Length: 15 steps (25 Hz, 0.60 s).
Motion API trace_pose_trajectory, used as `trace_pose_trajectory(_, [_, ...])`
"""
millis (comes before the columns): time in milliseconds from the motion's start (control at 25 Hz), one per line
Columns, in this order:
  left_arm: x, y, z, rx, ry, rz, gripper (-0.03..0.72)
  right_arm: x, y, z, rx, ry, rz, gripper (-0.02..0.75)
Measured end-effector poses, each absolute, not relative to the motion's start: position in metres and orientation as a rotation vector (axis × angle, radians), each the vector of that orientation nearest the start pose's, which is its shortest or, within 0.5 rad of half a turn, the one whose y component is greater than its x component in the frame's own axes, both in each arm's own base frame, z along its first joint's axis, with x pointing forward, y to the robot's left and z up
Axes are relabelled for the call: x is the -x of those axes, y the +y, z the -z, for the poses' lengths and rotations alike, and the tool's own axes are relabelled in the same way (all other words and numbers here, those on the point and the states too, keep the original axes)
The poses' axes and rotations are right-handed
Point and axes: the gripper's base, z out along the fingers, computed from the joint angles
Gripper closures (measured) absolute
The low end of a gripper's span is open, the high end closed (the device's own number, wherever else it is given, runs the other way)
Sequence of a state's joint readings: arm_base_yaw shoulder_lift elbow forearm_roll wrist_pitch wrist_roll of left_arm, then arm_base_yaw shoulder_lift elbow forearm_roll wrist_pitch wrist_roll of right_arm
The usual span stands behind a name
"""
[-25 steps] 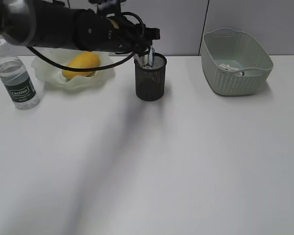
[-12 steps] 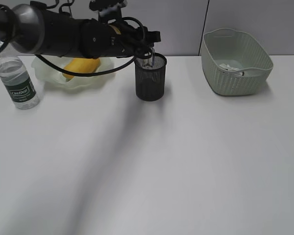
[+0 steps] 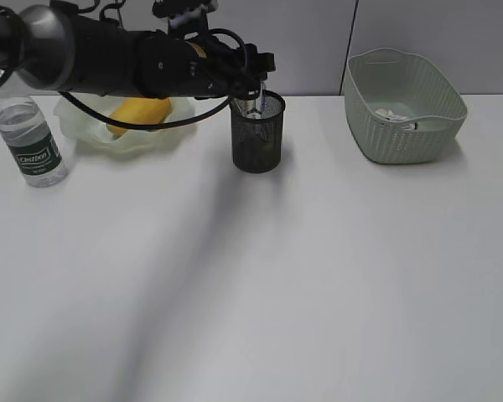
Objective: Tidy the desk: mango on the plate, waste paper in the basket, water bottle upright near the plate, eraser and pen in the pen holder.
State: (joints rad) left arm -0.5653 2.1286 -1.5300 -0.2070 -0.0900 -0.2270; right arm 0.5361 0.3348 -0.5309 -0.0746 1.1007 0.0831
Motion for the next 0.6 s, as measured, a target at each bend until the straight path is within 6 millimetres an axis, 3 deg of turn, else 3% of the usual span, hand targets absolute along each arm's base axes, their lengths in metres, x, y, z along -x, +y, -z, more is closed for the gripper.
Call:
trace_pose_trajectory(80, [-0.416,-0.263,-0.205,-0.133,2.068,0.614,0.222,-0.040,0.017,-0.277,0.546,2.329,-0.198,0.236])
trace_pose_trajectory(240, [-0.404,-0.257,-0.234,-0.245,2.099,0.559,0.222,-0.040,0.017,-0.277,0.546,2.328,-0.199,0.236])
trace_pose_trajectory(600, [-0.350,-0.218,-0.298,-0.458,2.391,0.286,0.222,-0.040,0.017,-0.277,0.546,2.325,-0.199,0.237])
